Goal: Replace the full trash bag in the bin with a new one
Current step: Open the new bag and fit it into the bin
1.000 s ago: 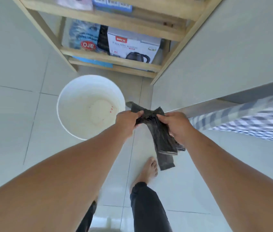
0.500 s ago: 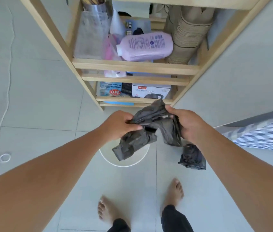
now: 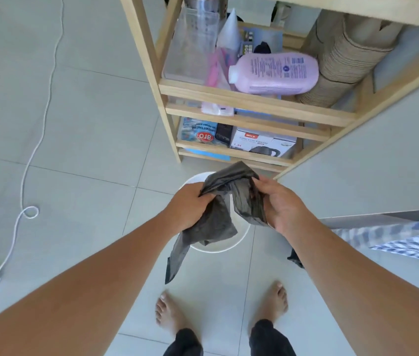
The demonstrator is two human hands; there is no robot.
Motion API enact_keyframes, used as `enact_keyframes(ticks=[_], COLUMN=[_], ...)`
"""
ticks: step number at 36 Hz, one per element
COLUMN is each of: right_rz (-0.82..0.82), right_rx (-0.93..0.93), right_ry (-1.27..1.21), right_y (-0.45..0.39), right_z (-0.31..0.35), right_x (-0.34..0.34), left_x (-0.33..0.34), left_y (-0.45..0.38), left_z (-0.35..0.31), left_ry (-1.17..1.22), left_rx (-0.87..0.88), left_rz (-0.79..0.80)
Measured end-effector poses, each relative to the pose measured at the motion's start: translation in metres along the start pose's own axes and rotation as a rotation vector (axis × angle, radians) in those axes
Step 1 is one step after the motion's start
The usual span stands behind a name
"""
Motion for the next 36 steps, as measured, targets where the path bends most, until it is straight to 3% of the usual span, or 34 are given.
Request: enact_keyframes(ticks=[5,8,10,13,16,18,22,26,29,33,36], right_rz=[-0.18,-0.15,-0.225,-0.325,-0.252,-0.178,-0.101,-0.24,-0.331,-0.331,-0.392], right_rx=[0.009,0.006,-0.006,0.079,0.112,0.086,0.087,0.037,-0.041,-0.04,0.038], right_ry=[-0.115,-0.283,-0.373,-0.16,0.228,0.318,0.374,0.554,0.565,0.391,0.248], right_y=[-0.005,-0.006,-0.007,-0.004,-0.001,-0.003,-0.013,-0.02,-0.024,-0.022,-0.024], right_z=[0.001,0.003,0.001,-0.016,-0.033,-0.034,-0.022,-0.01,-0.003,0.011,0.025], right_x=[-0.007,-0.019,-0.032,-0.043,-0.035,-0.026,-0.012,-0.007,-0.012,-0.022,-0.039], left_x=[0.0,0.0,0.0,0.005,0.014,0.019,0.028,0.029,0.031,0.029,0.022], left_y=[-0.003,-0.008,-0.012,-0.019,-0.026,-0.03,-0.032,-0.032,-0.031,-0.032,-0.036], left_z=[0.001,0.002,0.004,0.007,0.005,0.002,-0.002,-0.004,-0.005,-0.004,0.006], left_ry=[-0.019,0.102,0.238,0.359,0.407,0.447,0.326,0.218,0.36,0.552,0.758], left_rx=[-0.036,-0.122,-0.2,-0.342,-0.453,-0.474,-0.353,-0.223,-0.219,-0.288,-0.423], left_rz=[0.0,-0.133,-0.236,-0.242,-0.181,-0.135,0.061,0.169,0.128,0.015,-0.177])
Point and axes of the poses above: each hand's wrist, its own y-axis away from the middle knuckle, its own x-axis out of the palm, z = x × y, the point moved 1 cm from there along -y, towards the middle knuckle, and after that the axes turned 13 degrees about x, right-handed, at the moved point
